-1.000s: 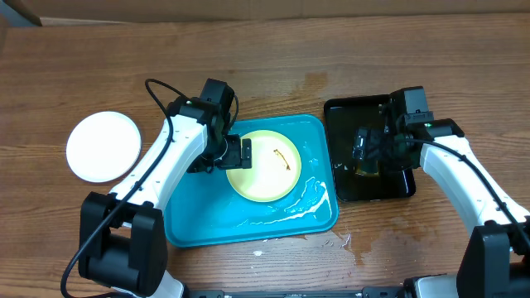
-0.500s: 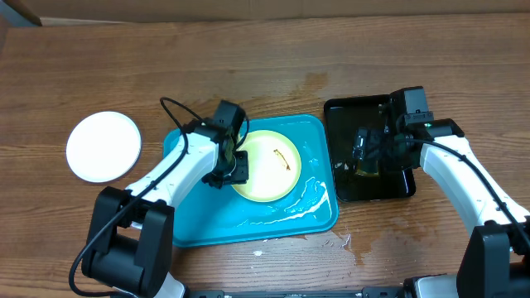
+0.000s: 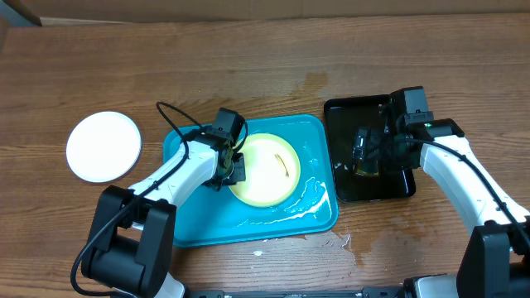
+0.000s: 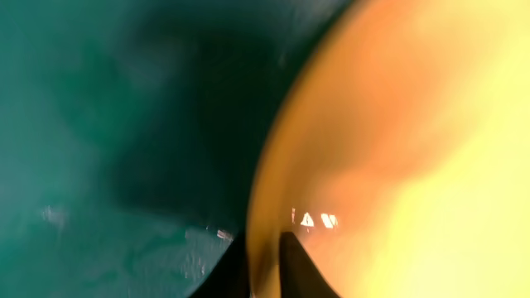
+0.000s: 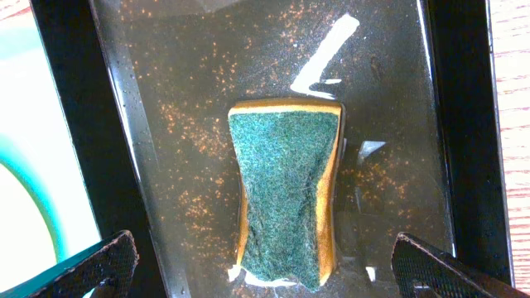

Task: Clean dirty plates on tray and stack at the side
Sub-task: 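Grasp the sponge in the black tray with the right gripper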

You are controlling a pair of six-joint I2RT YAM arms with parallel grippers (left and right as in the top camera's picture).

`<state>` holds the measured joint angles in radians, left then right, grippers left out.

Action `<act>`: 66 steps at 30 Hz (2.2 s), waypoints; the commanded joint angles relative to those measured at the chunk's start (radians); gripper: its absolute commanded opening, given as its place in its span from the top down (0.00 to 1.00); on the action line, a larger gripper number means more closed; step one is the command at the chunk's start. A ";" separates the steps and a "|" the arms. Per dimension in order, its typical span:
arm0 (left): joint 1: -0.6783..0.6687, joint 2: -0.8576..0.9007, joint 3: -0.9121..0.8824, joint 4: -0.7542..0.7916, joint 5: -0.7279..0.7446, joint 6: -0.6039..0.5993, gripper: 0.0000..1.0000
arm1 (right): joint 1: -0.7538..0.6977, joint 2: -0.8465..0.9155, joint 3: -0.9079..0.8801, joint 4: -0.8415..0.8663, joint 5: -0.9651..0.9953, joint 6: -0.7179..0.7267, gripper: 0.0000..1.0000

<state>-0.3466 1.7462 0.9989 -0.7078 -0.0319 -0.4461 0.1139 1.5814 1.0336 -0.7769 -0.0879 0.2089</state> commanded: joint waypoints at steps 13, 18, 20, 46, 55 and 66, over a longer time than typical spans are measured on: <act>-0.001 -0.001 -0.018 0.037 -0.045 0.100 0.82 | 0.001 -0.008 -0.002 0.033 -0.073 0.002 0.00; -0.001 -0.001 -0.018 0.034 -0.017 0.065 0.71 | 0.005 -0.008 -0.003 0.013 -0.077 0.001 0.16; -0.001 -0.001 -0.018 0.038 -0.016 0.056 0.70 | 0.005 -0.008 -0.014 0.017 -0.061 0.002 0.27; -0.001 -0.001 -0.018 0.067 0.032 0.052 0.78 | 0.005 0.112 -0.214 0.533 0.043 0.055 0.60; 0.000 -0.001 -0.018 0.082 0.021 0.037 0.75 | 0.005 0.108 -0.098 0.423 0.043 0.053 0.48; 0.015 -0.001 -0.018 0.092 0.021 0.023 0.63 | 0.005 0.108 -0.053 0.159 0.042 0.051 0.39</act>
<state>-0.3450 1.7458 0.9894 -0.6212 -0.0116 -0.3969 0.1154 1.6920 0.9680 -0.5869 -0.0471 0.2577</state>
